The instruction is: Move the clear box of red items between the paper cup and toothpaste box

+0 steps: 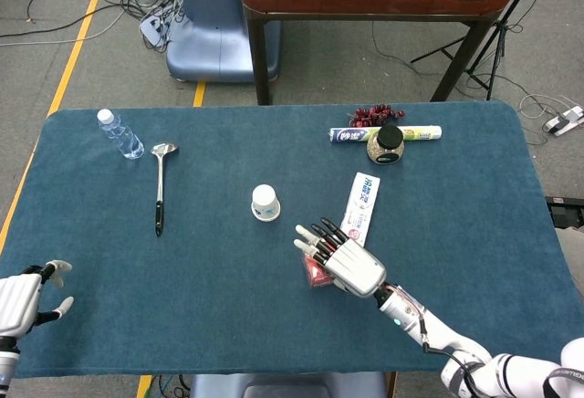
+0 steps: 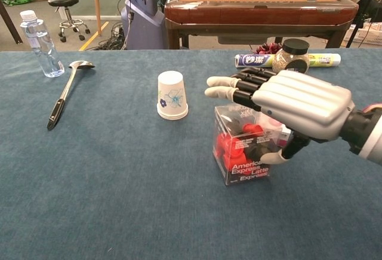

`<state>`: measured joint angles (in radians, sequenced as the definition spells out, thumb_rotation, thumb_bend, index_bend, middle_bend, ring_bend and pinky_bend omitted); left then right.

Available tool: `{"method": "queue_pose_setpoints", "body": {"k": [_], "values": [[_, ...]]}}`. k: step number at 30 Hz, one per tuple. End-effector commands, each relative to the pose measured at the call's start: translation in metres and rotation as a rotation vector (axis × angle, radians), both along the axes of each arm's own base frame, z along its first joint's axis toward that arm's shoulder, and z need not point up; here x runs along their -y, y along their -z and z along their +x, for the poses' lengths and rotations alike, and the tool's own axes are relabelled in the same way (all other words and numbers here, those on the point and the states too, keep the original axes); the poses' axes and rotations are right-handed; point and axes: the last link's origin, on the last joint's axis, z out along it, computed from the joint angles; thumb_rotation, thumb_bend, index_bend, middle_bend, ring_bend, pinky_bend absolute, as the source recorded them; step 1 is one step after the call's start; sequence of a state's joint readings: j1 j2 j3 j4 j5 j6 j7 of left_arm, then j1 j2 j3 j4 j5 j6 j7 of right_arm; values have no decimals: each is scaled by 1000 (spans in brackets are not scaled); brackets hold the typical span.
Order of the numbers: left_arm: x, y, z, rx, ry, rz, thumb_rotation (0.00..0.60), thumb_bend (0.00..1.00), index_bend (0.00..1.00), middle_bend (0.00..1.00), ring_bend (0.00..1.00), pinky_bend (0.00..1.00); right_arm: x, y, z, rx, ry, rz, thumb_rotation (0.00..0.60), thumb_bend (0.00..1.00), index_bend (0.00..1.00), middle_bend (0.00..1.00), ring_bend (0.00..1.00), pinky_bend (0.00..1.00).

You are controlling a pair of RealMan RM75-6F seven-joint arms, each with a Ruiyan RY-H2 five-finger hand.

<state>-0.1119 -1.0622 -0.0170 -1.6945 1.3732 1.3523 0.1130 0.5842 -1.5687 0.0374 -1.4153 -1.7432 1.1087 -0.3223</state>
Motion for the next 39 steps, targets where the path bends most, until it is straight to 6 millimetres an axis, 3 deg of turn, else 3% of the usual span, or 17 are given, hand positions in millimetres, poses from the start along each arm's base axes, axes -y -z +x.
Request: {"method": "queue_pose_setpoints", "body": {"k": [1,22,39], "values": [[0,-1,0,2,0,2,600,264,359,501,390,570,6,5,5,-2,1,2,600,0,0,0,0,20],[1,-6,1,14,-1,17,600,264,359,501,389,570,35,27,34,11,-2,-24,600,0,0,0,0,19],[1,-6,2,18,2,14,600,264,359,501,390,570,56,31,29,2,21,-128,600,0,0,0,0,9]]}}
